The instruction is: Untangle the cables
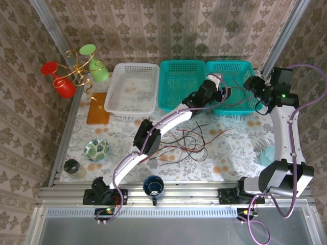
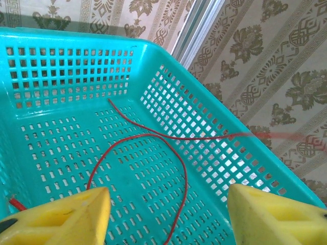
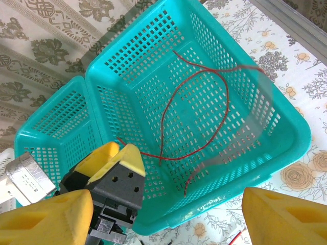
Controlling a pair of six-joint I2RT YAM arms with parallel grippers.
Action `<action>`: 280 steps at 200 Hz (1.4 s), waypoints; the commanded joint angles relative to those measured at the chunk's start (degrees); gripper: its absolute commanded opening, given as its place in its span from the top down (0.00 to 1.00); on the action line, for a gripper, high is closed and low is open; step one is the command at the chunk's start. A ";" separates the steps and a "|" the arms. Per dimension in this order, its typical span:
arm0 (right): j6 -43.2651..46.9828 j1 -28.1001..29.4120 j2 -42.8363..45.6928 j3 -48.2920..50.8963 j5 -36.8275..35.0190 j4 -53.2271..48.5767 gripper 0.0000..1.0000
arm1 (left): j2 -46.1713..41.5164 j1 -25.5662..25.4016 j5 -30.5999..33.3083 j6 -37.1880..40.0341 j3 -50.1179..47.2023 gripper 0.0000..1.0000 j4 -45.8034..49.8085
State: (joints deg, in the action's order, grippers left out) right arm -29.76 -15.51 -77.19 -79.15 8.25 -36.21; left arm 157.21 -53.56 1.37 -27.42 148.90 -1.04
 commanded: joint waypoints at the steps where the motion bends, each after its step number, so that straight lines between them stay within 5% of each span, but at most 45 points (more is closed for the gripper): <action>1: 0.99 -0.21 0.25 -0.61 1.47 -1.53 0.22 | -5.80 -0.18 0.81 0.41 -0.53 0.36 1.56; 59: 3.10 -0.20 -4.84 -1.99 1.65 -6.72 0.17 | -18.08 0.91 -2.51 1.83 -7.96 0.37 6.77; 108: 4.07 0.65 -11.77 -11.32 -8.99 -17.04 0.11 | -35.12 3.91 -6.66 -0.06 -25.67 0.36 9.34; 116: 4.93 0.88 -12.80 -12.31 -11.35 -17.93 0.02 | -37.75 4.38 -7.47 -0.40 -28.94 0.36 9.86; 190: 11.56 5.07 -19.61 -17.63 -29.02 -20.94 0.00 | -58.14 7.91 -10.14 0.44 -54.17 0.34 14.30; 280: 15.43 7.18 -29.05 -18.25 -34.43 -17.20 0.00 | -66.22 9.88 -10.42 -2.09 -69.21 0.33 10.23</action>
State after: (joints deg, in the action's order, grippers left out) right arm -16.36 -7.90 -101.91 -95.09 -23.24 -53.80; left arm 92.86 -43.77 -7.79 -28.18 81.32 10.72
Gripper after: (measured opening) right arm 0.999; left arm 0.668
